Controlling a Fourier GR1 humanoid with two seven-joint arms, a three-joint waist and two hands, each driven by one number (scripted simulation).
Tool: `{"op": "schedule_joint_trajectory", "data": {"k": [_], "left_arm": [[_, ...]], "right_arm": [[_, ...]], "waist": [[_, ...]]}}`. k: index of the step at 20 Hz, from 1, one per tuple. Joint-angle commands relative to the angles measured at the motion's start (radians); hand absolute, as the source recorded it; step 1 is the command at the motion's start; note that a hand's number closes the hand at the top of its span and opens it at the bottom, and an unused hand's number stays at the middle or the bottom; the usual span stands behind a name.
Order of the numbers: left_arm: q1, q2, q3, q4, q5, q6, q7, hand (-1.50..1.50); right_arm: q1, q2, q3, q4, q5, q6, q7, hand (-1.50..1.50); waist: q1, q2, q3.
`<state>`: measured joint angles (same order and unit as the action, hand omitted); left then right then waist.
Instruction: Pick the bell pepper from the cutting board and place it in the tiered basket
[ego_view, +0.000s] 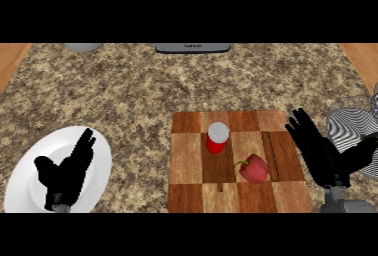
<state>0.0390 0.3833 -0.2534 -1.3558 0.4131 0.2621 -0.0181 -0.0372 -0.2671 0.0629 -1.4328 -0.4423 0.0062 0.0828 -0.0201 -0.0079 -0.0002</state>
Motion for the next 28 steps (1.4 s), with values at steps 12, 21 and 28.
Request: {"op": "schedule_joint_trajectory", "data": {"k": [12,21,28], "left_arm": [[-0.215,0.153,0.011,-0.062,-0.246,0.113,0.052,0.0],[-0.176,0.154,0.02,-0.081,-0.27,0.086,0.035,0.0],[-0.213,0.164,0.042,-0.088,-0.256,0.042,0.068,0.0]], "right_arm": [[0.113,-0.079,-0.047,-0.2,0.371,-0.21,-0.279,-1.5],[0.231,-0.437,-0.041,-0.544,0.485,0.011,0.0,-1.5],[0.163,-0.558,0.061,-0.789,0.564,0.128,0.373,-1.5]], "waist": [[-0.009,0.005,0.001],[0.008,0.001,-0.005],[0.024,0.006,-0.003]]}}
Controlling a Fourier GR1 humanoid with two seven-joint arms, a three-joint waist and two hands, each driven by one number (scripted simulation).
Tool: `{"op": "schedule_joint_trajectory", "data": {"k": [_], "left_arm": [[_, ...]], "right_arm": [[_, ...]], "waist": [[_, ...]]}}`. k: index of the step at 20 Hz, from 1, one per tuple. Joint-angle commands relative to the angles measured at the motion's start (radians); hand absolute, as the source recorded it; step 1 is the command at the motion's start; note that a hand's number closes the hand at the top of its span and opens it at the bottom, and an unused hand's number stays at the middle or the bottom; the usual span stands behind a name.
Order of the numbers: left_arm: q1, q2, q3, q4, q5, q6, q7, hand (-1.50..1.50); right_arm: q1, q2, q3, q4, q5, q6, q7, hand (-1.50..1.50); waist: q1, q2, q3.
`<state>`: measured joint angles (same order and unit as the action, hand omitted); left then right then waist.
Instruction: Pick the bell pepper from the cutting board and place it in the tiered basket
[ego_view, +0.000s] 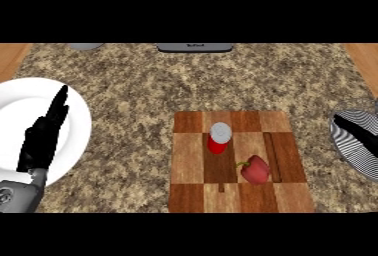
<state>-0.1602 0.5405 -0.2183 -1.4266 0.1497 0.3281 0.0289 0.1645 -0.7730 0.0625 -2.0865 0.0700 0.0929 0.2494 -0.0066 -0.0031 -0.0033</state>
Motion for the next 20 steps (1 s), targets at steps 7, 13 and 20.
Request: {"op": "schedule_joint_trajectory", "data": {"k": [7,13,20], "left_arm": [[-0.03,-0.025,0.034,0.05,-0.028,-0.043,-0.023,0.0],[0.007,-0.046,0.049,0.028,-0.046,-0.076,-0.029,0.0],[0.04,-0.073,0.042,-0.128,-0.107,-0.048,0.104,0.0]], "right_arm": [[-0.268,0.085,0.273,-0.172,0.144,0.064,0.633,-1.5],[-0.429,0.206,0.337,0.05,0.176,0.156,0.705,-1.5],[-0.405,0.301,0.421,0.013,0.294,0.201,0.836,-1.5]], "waist": [[0.018,0.004,0.001],[0.019,0.005,0.003],[0.016,0.001,0.003]]}}
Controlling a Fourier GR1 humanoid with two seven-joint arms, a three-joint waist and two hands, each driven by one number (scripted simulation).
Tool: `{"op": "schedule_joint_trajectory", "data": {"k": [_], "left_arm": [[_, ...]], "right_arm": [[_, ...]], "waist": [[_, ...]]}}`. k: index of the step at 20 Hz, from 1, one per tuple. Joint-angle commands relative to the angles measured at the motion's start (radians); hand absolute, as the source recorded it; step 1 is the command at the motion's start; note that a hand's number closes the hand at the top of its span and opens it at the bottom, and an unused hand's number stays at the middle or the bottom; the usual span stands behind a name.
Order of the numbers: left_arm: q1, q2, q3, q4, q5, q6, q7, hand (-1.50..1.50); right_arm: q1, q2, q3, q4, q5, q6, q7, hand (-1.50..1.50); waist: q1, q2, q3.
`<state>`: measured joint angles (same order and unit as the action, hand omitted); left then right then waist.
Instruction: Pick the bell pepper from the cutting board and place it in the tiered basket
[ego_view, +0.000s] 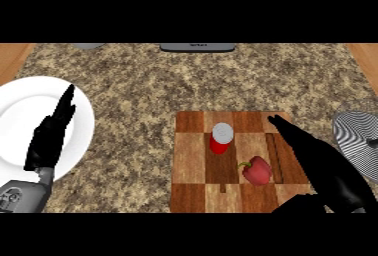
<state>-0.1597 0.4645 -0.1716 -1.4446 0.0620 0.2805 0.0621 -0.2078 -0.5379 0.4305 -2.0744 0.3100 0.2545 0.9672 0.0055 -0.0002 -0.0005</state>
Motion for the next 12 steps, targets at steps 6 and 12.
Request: {"op": "schedule_joint_trajectory", "data": {"k": [6,12], "left_arm": [[-0.021,-0.047,0.069,0.051,-0.056,-0.051,-0.026,0.0],[0.021,-0.035,0.089,-0.077,-0.07,-0.069,0.054,0.0]], "right_arm": [[0.022,0.06,-0.024,-0.04,0.069,0.135,0.058,-1.5],[0.109,0.028,0.001,-0.021,0.224,0.116,-0.06,-1.5]], "waist": [[-0.008,-0.001,0.0],[-0.005,-0.002,0.001]]}}
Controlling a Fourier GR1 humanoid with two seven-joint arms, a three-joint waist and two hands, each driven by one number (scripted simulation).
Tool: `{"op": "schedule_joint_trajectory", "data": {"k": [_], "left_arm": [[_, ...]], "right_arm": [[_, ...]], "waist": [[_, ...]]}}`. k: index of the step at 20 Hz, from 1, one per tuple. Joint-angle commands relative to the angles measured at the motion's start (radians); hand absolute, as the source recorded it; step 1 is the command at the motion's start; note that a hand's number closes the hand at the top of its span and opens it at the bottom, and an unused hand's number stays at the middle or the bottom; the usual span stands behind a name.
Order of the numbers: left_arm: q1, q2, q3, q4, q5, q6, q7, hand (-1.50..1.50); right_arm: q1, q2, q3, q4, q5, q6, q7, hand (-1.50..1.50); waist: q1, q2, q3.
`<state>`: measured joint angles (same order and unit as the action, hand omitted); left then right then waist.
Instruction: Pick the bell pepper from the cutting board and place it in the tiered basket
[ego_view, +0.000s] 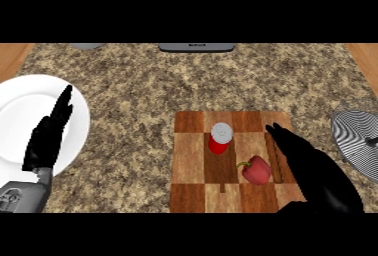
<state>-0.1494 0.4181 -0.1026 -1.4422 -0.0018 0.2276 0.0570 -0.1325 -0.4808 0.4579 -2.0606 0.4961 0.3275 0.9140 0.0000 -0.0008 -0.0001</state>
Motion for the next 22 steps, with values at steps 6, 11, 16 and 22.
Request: {"op": "schedule_joint_trajectory", "data": {"k": [6,11,16,22], "left_arm": [[-0.001,-0.017,0.081,0.027,-0.016,-0.073,-0.02,0.0],[-0.018,-0.037,0.104,-0.004,-0.039,-0.104,0.03,0.0],[0.034,-0.075,0.07,-0.101,-0.085,-0.089,0.068,0.0],[0.025,-0.11,0.127,-0.003,-0.105,-0.118,-0.031,0.0]], "right_arm": [[0.075,0.079,0.085,0.044,0.245,-0.021,-0.063,-1.5],[0.075,0.142,0.067,0.002,0.255,0.078,0.007,-1.5],[0.009,0.207,0.006,0.212,0.275,0.022,-0.088,-1.5],[0.135,0.195,-0.001,0.179,0.333,-0.004,-0.184,-1.5]], "waist": [[0.0,0.0,0.0],[0.0,0.0,0.0],[0.008,0.001,0.001],[0.0,0.0,0.0]]}}
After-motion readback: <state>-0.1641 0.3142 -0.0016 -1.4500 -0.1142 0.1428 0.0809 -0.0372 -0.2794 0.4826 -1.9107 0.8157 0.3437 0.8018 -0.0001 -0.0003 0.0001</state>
